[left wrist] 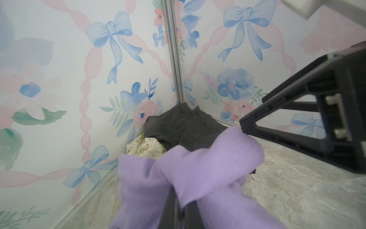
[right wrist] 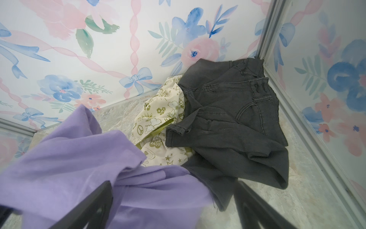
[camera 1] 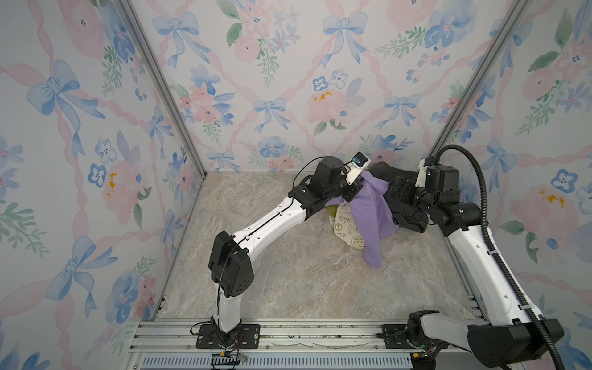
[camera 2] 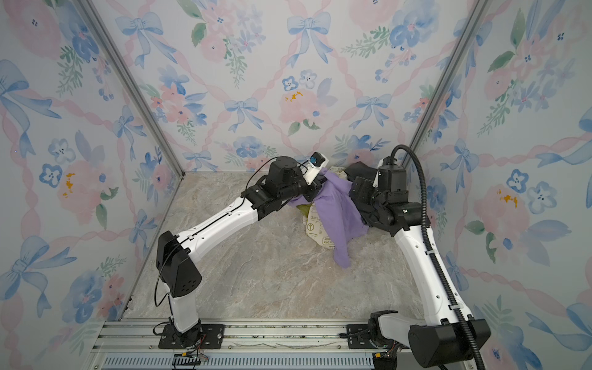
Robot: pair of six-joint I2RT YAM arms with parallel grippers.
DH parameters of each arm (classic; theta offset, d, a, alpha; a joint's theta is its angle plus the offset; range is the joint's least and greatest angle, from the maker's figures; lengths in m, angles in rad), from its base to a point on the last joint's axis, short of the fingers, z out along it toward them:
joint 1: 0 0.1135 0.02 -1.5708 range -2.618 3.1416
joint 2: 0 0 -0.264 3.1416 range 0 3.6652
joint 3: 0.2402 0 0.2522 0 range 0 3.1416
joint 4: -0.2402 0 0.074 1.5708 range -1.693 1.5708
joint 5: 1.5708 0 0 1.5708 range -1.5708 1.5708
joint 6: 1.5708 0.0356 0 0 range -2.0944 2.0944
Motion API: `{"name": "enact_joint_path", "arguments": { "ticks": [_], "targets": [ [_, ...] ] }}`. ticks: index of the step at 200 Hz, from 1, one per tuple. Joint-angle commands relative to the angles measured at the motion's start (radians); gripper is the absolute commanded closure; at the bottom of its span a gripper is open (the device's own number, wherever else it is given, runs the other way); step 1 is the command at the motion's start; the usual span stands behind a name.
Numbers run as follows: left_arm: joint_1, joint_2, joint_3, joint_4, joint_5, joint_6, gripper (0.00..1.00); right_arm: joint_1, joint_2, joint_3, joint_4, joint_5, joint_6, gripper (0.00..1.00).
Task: Pick out a specific cloth from the pile
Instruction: 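Carry the shirt with the left gripper toward the near corner while the right draws back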
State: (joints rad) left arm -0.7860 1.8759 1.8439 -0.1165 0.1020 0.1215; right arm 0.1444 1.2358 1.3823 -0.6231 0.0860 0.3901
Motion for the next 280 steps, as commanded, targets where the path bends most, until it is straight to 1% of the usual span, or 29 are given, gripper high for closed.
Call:
{"name": "enact_joint_path", "arguments": {
  "ticks": [1, 26, 58, 76, 125, 144, 169, 192, 226, 249, 280],
  "targets": [
    [-0.001, -0.074, 0.003, 0.090, -0.088, 0.046, 1.00, -0.009, -0.020, -0.020, 0.025, -0.003, 0.024, 0.03],
    [0.010, -0.114, -0.032, 0.118, -0.137, 0.056, 1.00, -0.009, -0.015, -0.022, 0.033, -0.013, 0.035, 0.03],
    [0.051, -0.177, -0.095, 0.169, -0.157, 0.034, 1.00, -0.009, 0.000, -0.008, 0.029, -0.026, 0.041, 0.03],
    [0.088, -0.219, -0.145, 0.218, -0.159, -0.010, 1.00, -0.009, 0.007, -0.005, 0.031, -0.034, 0.045, 0.03],
    [0.211, -0.357, -0.350, 0.396, -0.175, -0.151, 1.00, -0.008, 0.036, 0.010, 0.040, -0.070, 0.056, 0.03],
    [0.266, -0.394, -0.393, 0.414, -0.185, -0.200, 1.00, -0.008, 0.052, 0.023, 0.042, -0.079, 0.060, 0.03],
    [0.347, -0.422, -0.421, 0.393, -0.191, -0.273, 1.00, -0.008, 0.079, 0.041, 0.046, -0.092, 0.061, 0.03],
    [0.421, -0.432, -0.438, 0.358, -0.216, -0.365, 1.00, -0.008, 0.101, 0.060, 0.041, -0.106, 0.061, 0.03],
    [0.525, -0.420, -0.456, 0.345, -0.205, -0.471, 1.00, -0.005, 0.133, 0.078, 0.046, -0.120, 0.070, 0.03],
    [0.600, -0.372, -0.432, 0.331, -0.195, -0.562, 1.00, -0.002, 0.154, 0.091, 0.052, -0.128, 0.079, 0.03],
    [0.686, -0.268, -0.367, 0.331, -0.167, -0.662, 1.00, 0.007, 0.186, 0.115, 0.057, -0.134, 0.087, 0.03]
  ]
}}
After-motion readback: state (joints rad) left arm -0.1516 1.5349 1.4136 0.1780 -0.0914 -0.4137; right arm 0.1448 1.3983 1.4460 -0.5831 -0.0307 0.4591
